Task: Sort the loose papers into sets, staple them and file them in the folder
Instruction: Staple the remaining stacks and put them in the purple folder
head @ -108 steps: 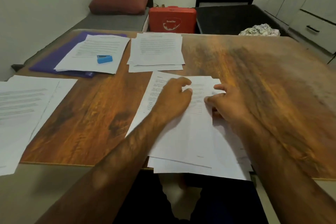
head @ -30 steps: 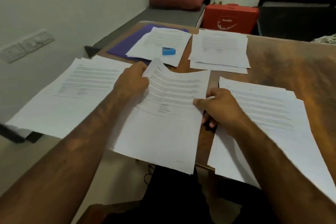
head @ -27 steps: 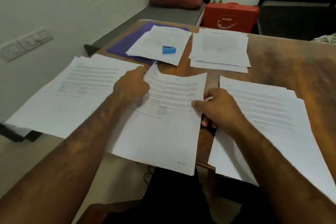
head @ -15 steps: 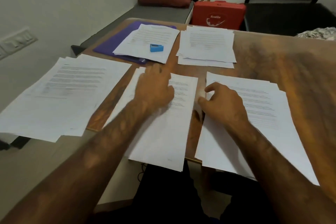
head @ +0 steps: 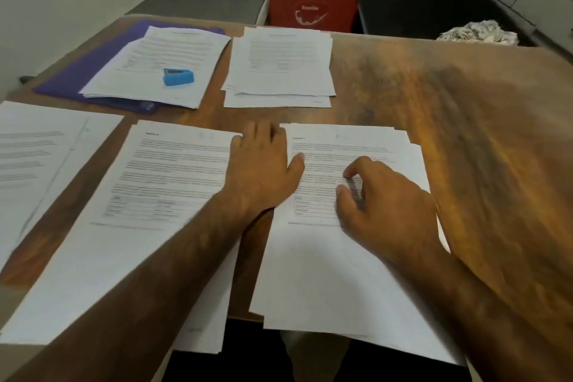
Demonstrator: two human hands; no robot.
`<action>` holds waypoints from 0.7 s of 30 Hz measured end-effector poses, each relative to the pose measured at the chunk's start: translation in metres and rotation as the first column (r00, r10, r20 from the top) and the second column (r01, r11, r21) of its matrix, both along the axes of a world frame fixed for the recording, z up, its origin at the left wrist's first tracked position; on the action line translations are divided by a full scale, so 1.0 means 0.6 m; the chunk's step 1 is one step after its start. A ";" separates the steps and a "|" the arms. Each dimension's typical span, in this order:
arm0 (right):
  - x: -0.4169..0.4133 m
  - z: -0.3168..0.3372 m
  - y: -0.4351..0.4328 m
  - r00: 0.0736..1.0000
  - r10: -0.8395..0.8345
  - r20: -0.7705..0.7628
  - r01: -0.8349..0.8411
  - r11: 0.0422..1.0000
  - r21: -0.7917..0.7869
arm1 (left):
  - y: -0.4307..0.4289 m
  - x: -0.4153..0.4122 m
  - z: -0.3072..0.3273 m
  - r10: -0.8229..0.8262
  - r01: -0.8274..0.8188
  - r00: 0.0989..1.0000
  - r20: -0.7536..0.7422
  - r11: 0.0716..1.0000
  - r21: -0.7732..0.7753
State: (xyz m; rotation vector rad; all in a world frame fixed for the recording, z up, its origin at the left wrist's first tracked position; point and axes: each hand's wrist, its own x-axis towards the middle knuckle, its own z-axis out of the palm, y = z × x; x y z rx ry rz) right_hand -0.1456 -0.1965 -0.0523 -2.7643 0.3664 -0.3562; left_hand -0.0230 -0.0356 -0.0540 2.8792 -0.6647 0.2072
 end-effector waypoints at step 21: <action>0.010 -0.017 -0.015 0.999 0.052 -0.008 -0.052 0.998 0.021 | -0.050 -0.021 0.041 0.106 -0.107 0.991 -0.084 0.994 -0.012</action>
